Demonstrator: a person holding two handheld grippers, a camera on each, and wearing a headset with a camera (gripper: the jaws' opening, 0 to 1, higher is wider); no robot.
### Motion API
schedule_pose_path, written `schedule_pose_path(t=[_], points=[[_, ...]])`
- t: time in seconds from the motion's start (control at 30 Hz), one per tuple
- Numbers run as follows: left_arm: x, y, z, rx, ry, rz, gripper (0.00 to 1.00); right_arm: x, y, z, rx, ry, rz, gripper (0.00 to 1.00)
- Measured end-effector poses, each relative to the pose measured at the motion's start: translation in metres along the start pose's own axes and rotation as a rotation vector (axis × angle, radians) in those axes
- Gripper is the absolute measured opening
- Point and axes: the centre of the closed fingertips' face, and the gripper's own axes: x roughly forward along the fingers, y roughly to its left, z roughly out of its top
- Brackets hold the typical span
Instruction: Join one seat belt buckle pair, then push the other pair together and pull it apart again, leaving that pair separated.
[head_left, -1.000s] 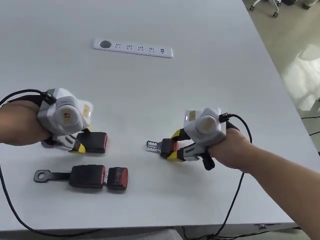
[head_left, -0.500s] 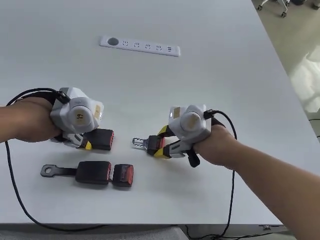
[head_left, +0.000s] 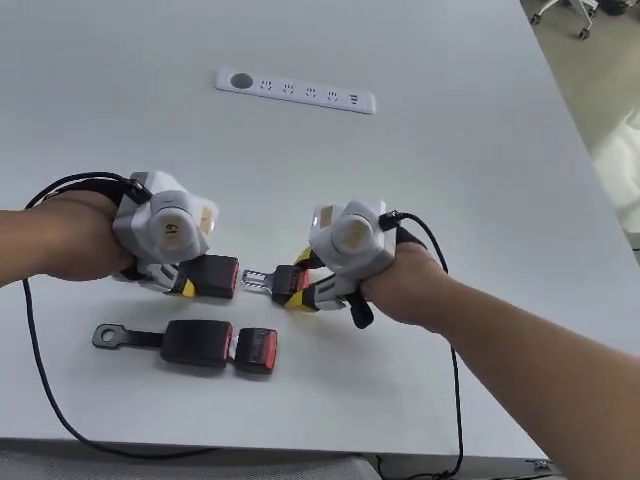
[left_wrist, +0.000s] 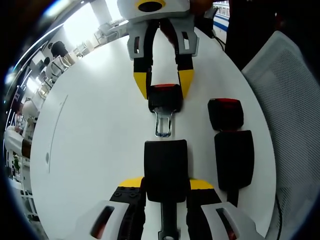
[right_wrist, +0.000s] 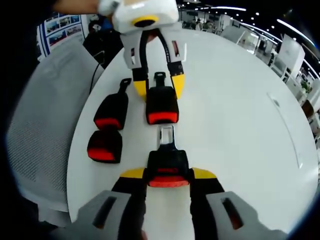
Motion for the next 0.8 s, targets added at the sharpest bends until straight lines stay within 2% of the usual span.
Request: schedule_pose_path(t=[0.2,0.47,0.8], points=[[-0.001,0.000,0.000,-0.011,-0.010,0.011,0.31,0.004,0.003,0.006,-0.011,0.008,0.012,0.33],[-0.001,-0.001,0.001,-0.014,-0.015,0.019,0.31,0.004,0.002,0.006,-0.023,0.024,0.011,0.33],[-0.001,-0.001,0.002,-0.019,-0.022,0.016,0.30,0.011,0.002,0.018,-0.038,-0.008,0.015,0.33]])
